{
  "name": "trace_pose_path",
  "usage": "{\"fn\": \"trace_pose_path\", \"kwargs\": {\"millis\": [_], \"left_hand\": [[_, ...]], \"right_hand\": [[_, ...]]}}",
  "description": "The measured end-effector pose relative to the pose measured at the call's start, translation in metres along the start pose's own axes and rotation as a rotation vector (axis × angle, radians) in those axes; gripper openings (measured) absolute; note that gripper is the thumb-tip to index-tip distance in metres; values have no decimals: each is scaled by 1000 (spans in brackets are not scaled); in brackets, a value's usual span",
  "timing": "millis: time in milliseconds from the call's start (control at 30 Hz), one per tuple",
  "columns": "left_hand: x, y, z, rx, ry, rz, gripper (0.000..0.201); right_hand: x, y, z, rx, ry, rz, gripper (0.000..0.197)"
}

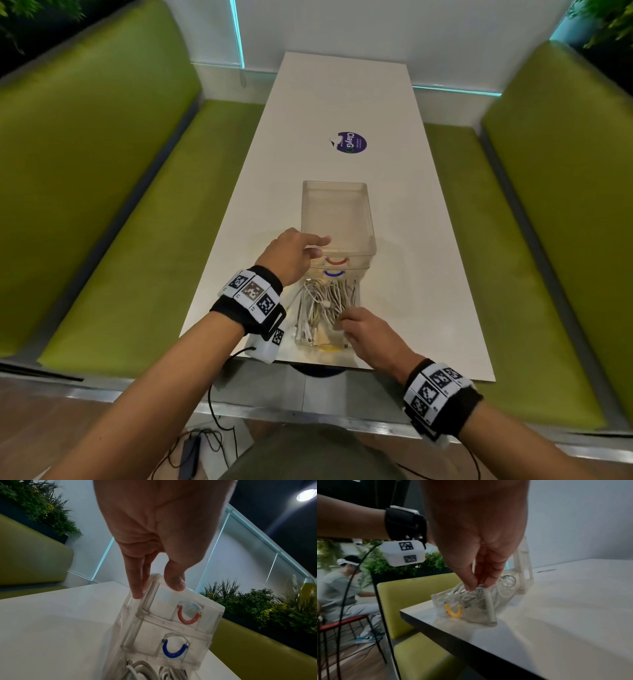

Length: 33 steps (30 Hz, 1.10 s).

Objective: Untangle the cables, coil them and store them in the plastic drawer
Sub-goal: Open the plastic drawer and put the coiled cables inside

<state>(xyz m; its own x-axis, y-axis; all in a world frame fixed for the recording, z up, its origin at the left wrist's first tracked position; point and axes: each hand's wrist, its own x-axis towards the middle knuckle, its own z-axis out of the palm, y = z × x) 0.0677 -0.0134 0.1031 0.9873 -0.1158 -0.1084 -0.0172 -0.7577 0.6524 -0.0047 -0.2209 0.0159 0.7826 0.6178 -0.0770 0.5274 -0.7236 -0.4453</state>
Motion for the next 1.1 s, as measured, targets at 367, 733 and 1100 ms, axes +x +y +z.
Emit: {"fn": "trace_pose_path", "kwargs": {"millis": [367,733,1100], "left_hand": [[1,0,-3,1,-23,1,36],[1,0,-4,-7,-44,-15,36],[1,4,-4,1,-57,-24,39]], "right_hand": [[17,-7,-6,-143,52,-207,16],[52,-29,16,-199,-63,-35,49],[66,-39,9,-205,7,128,52]]}}
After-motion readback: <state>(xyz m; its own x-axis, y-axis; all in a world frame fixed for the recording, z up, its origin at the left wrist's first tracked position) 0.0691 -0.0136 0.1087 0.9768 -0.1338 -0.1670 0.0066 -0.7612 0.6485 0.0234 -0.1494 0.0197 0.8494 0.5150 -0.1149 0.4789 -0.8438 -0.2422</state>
